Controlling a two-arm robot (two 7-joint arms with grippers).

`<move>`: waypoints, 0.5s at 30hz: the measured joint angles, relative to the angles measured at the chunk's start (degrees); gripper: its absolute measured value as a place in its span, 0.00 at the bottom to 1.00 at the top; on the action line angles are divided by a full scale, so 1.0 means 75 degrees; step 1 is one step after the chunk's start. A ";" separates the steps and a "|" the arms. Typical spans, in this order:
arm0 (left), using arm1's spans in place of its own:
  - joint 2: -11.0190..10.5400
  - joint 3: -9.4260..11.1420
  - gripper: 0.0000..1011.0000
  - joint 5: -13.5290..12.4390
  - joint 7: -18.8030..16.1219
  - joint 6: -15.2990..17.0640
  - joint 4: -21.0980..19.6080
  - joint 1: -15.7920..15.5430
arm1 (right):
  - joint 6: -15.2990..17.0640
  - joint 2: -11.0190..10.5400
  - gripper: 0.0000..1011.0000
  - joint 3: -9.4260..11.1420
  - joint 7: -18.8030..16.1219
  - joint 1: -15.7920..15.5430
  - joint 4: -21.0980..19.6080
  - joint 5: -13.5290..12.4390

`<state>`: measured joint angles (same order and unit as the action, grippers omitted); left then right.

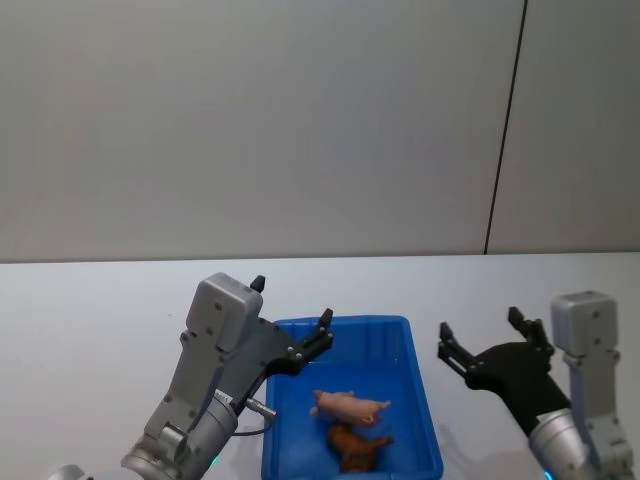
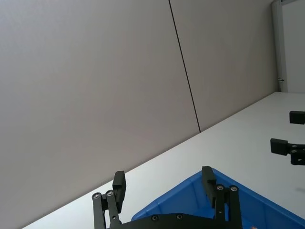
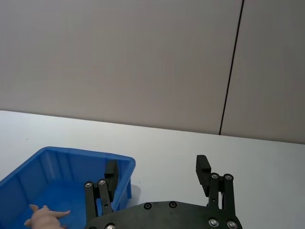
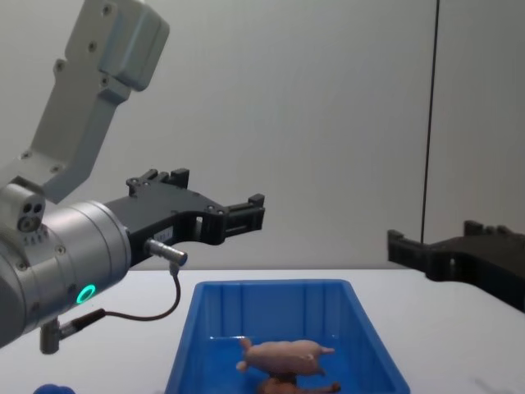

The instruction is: Pick up the two dolls from the table and place them into the box.

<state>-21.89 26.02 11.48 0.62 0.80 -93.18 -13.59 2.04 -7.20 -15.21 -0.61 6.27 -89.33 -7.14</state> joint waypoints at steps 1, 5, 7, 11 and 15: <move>0.0000 0.0001 0.99 0.0000 0.0000 0.0000 0.0000 0.0000 | -0.0008 -0.0027 0.99 0.0017 0.0063 -0.0045 -0.0055 -0.0009; 0.0000 0.0000 0.99 0.0000 0.0001 0.0000 0.0000 0.0000 | -0.0030 -0.0083 0.99 0.0056 0.0180 -0.0132 -0.0159 -0.0033; -0.0002 -0.0004 0.99 0.0000 0.0002 0.0011 0.0000 0.0002 | -0.0038 -0.0101 0.99 0.0065 0.0214 -0.0162 -0.0197 -0.0039; -0.0033 -0.0030 0.99 0.0034 0.0003 0.0094 -0.0031 0.0027 | -0.0054 -0.0137 0.99 0.0090 0.0293 -0.0223 -0.0271 -0.0055; -0.0129 -0.0095 0.99 0.0151 -0.0025 0.0283 -0.0145 0.0097 | -0.0063 -0.0169 0.99 0.0111 0.0359 -0.0274 -0.0331 -0.0067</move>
<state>-22.86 25.31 12.62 0.43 2.92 -94.26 -12.86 1.56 -8.46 -14.37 2.08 4.22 -91.81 -7.64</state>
